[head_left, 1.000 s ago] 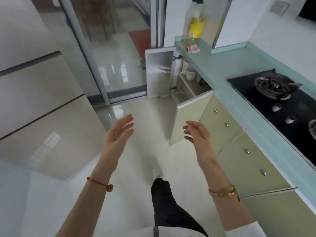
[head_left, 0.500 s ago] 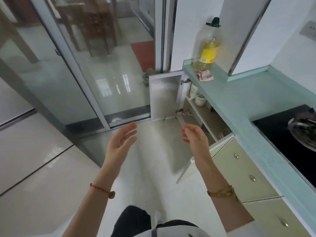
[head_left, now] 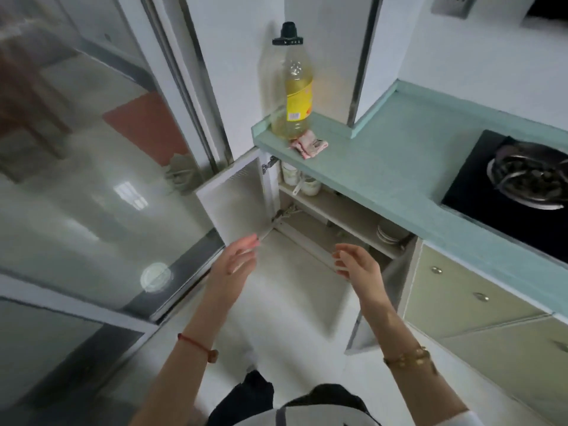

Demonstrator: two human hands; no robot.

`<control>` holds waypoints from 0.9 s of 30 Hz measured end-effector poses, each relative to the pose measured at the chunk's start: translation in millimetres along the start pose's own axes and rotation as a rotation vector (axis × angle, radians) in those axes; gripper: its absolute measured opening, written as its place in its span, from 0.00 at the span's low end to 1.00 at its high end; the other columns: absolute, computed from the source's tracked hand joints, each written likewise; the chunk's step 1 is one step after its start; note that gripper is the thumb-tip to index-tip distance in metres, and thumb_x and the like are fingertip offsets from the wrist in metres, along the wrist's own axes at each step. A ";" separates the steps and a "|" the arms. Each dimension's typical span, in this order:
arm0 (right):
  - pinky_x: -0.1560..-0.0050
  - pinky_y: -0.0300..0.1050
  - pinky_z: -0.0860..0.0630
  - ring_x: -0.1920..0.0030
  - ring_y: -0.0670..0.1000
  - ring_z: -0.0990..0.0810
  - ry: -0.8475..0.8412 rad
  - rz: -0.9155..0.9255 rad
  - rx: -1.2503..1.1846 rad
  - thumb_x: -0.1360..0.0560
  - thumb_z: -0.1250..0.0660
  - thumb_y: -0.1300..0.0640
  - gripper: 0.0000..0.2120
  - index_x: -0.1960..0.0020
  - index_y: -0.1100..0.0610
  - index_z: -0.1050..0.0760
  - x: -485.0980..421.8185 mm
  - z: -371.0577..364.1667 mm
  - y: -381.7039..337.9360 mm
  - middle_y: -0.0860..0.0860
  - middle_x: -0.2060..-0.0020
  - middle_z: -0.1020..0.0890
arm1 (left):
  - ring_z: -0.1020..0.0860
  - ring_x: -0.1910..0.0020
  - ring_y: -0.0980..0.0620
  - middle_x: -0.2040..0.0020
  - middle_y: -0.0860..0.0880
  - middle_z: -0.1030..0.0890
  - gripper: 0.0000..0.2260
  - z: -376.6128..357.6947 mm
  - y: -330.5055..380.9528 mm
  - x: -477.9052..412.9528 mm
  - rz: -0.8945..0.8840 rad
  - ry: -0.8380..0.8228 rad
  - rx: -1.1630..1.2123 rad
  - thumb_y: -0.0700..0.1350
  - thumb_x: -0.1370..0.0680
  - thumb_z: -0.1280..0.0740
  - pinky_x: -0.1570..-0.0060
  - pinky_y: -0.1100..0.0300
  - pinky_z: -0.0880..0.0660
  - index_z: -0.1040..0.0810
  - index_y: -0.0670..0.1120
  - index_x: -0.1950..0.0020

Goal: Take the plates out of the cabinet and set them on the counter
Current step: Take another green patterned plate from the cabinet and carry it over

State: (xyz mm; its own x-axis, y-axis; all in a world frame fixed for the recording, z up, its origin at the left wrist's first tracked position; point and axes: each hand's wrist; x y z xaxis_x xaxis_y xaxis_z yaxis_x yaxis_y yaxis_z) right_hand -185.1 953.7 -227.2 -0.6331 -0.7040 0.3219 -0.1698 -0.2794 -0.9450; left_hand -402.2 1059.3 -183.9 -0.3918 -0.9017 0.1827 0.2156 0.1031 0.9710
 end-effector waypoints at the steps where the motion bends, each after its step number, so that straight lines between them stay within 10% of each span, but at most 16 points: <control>1: 0.47 0.45 0.22 0.48 0.52 0.19 0.055 -0.002 -0.021 0.20 0.38 0.60 0.10 0.41 0.58 0.22 -7.3 -7.1 -1.6 0.54 0.49 0.18 | 0.20 0.37 0.54 0.41 0.56 0.18 0.16 6.7 2.8 -20.6 0.001 -0.057 -0.012 0.36 0.21 0.33 0.35 0.59 0.26 0.22 0.52 0.37; 6: 0.52 0.40 0.23 0.52 0.49 0.21 0.325 -0.048 -0.103 0.20 0.39 0.62 0.09 0.46 0.58 0.20 -37.0 -19.7 1.0 0.51 0.54 0.18 | 0.20 0.39 0.64 0.39 0.58 0.17 0.16 18.2 4.8 -113.8 0.024 -0.313 -0.082 0.41 0.21 0.32 0.37 0.62 0.27 0.21 0.55 0.35; 14: 0.46 0.49 0.21 0.50 0.54 0.19 0.513 -0.250 -0.063 0.21 0.38 0.59 0.09 0.46 0.56 0.20 -112.5 -6.7 43.0 0.52 0.53 0.17 | 0.20 0.37 0.53 0.39 0.52 0.17 0.16 -39.9 -38.8 -242.2 0.051 -0.511 -0.177 0.38 0.21 0.32 0.31 0.48 0.27 0.21 0.57 0.40; 27: 0.51 0.47 0.22 0.55 0.52 0.21 0.555 -0.448 -0.043 0.22 0.37 0.59 0.07 0.48 0.54 0.21 -285.8 -8.3 208.7 0.53 0.54 0.18 | 0.20 0.47 0.63 0.40 0.51 0.18 0.15 -150.4 -224.7 -384.8 0.204 -0.632 -0.330 0.37 0.21 0.33 0.47 0.69 0.25 0.21 0.51 0.36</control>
State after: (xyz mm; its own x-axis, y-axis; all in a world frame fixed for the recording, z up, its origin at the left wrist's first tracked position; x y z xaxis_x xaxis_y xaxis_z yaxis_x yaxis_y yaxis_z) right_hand -45.9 1102.0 -517.0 -0.7843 -0.0878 0.6142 -0.5263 -0.4300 -0.7335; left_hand -165.4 1320.0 -495.5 -0.7340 -0.4540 0.5051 0.5578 0.0211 0.8297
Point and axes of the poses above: each hand's wrist, its own x-axis away from the middle knuckle, its own z-axis out of the back of the hand, y = z × x
